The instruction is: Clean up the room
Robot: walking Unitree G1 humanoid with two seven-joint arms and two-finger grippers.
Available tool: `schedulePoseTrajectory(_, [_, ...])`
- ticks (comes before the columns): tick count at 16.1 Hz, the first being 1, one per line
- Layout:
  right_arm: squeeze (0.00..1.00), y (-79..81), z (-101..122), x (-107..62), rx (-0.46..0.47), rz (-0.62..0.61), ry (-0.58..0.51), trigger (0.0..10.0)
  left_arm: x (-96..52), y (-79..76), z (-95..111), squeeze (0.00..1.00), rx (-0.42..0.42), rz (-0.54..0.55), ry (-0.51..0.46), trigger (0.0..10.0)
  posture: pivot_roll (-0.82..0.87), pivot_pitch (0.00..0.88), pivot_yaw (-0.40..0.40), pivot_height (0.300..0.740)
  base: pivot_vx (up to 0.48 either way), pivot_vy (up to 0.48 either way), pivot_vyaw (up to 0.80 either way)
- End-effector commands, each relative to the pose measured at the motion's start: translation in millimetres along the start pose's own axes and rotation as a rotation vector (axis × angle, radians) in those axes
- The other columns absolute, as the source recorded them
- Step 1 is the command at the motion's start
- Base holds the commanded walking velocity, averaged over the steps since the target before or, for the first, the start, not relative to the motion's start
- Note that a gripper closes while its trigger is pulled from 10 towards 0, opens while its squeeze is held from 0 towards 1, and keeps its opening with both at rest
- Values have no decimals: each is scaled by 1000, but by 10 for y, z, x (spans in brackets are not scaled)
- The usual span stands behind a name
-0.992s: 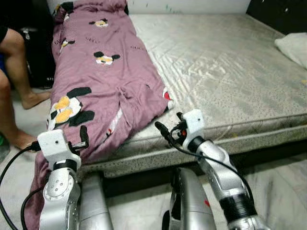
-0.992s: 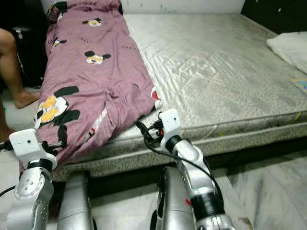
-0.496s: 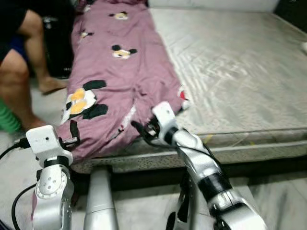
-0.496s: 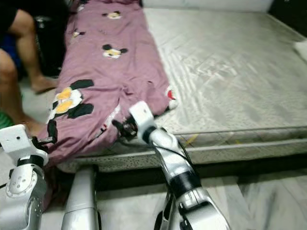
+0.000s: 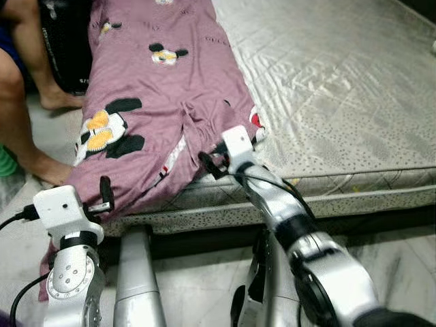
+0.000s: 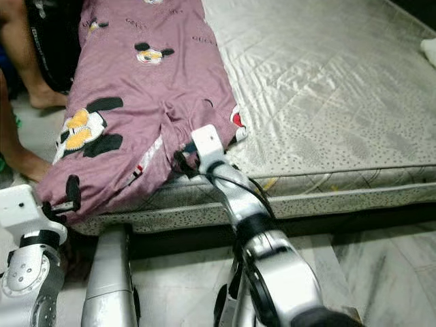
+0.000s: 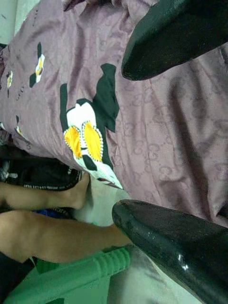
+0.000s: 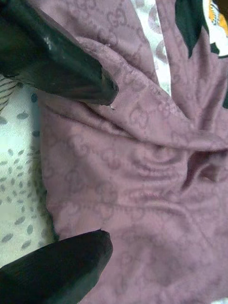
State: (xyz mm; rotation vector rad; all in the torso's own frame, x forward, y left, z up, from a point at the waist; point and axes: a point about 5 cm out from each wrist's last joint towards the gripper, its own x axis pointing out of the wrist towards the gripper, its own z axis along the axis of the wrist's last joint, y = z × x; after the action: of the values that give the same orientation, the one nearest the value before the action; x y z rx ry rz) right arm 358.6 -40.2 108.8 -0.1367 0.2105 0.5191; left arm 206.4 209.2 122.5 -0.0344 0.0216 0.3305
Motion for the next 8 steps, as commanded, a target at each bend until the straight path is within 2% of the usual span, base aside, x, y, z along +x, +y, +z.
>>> schedulePoseTrajectory(1, [0, 5, 65, 49, 28, -16, 7, 10000, -31, 15, 46, 0, 13, 17, -5, 10000, 190, 140, -98, 488, 0, 0, 0])
schedulePoseTrajectory(4, [0, -61, 162, 86, 77, -61, -10, 10000, -73, 36, 58, 0, 19, 27, 4, 10000, 187, 131, -96, 488, 0, 0, 0])
schedulePoseTrajectory(6, [0, -88, 141, 90, 146, -86, 11, 10000, -53, 28, 66, 0, 18, 29, 2, 10000, 175, 124, -94, 488, 0, 0, 0])
schedulePoseTrajectory(8, [0, 40, 171, 131, 181, -86, 12, 10000, -16, -38, 91, 0, 5, 18, -7, 10000, 175, 126, -97, 488, 0, 0, 0])
